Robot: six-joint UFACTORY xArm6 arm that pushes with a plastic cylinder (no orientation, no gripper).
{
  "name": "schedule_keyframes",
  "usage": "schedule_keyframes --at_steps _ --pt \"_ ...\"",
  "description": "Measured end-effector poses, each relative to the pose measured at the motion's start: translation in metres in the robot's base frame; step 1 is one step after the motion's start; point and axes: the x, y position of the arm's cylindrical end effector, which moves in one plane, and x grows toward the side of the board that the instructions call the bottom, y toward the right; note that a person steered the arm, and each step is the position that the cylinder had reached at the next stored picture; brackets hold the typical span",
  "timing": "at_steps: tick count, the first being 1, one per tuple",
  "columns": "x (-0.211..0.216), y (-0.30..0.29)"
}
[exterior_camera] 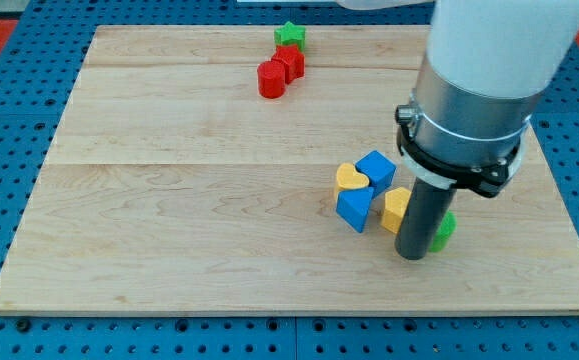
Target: Move the green circle diagonal to the red star
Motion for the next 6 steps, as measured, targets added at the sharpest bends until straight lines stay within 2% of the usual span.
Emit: schedule_keyframes --at_steps 3,4,6 --pt "-0.046 0.083" --pt "-0.054 0.094" --pt "-0.125 0.102"
